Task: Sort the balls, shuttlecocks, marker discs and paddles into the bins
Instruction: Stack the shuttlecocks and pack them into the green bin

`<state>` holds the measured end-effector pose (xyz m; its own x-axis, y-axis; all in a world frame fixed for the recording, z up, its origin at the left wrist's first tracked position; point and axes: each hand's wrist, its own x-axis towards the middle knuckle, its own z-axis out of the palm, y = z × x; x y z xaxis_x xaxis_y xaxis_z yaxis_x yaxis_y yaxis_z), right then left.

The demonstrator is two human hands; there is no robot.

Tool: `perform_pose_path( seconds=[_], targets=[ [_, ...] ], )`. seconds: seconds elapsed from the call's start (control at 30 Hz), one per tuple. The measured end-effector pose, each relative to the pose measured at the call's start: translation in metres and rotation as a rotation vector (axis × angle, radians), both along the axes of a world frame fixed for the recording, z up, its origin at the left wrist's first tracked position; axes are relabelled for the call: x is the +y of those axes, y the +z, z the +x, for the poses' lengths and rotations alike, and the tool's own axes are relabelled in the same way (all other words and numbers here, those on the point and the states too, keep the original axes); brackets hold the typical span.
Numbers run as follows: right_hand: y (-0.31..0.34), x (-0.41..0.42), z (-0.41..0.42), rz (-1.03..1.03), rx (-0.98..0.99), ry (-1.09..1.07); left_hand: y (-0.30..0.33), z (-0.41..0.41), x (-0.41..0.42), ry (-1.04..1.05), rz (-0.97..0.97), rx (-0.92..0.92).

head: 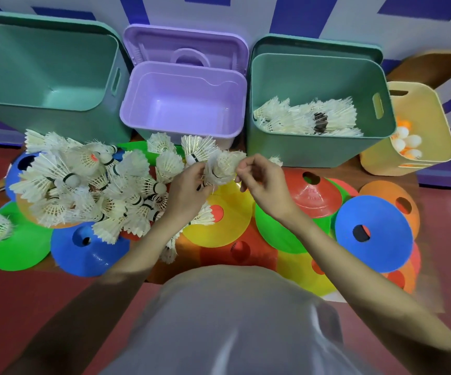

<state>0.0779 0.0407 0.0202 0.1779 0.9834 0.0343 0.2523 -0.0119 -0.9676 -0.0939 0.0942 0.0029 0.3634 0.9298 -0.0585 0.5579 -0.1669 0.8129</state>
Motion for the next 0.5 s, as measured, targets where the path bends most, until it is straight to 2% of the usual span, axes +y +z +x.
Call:
perform_pose_path(
  seconds=[0.13,0.27,0.33,0.4,0.5],
  targets=[
    [-0.008,-0.003,0.006,-0.006,-0.030,0.012,-0.001,0.002,-0.002,-0.004,-0.031,-0.017],
    [-0.023,-0.007,0.020,0.012,-0.093,-0.103,-0.007,0.000,0.001,0.042,-0.113,-0.025],
    [-0.040,-0.004,0.029,-0.066,-0.179,-0.232,-0.009,0.000,0.002,0.056,-0.125,-0.035],
    [-0.059,0.005,0.043,-0.230,-0.347,-0.336,-0.009,0.001,0.003,0.058,-0.128,-0.041],
    [-0.074,0.021,0.054,-0.496,-0.522,-0.274,-0.008,0.003,0.004,0.058,-0.128,-0.061]
  ],
)
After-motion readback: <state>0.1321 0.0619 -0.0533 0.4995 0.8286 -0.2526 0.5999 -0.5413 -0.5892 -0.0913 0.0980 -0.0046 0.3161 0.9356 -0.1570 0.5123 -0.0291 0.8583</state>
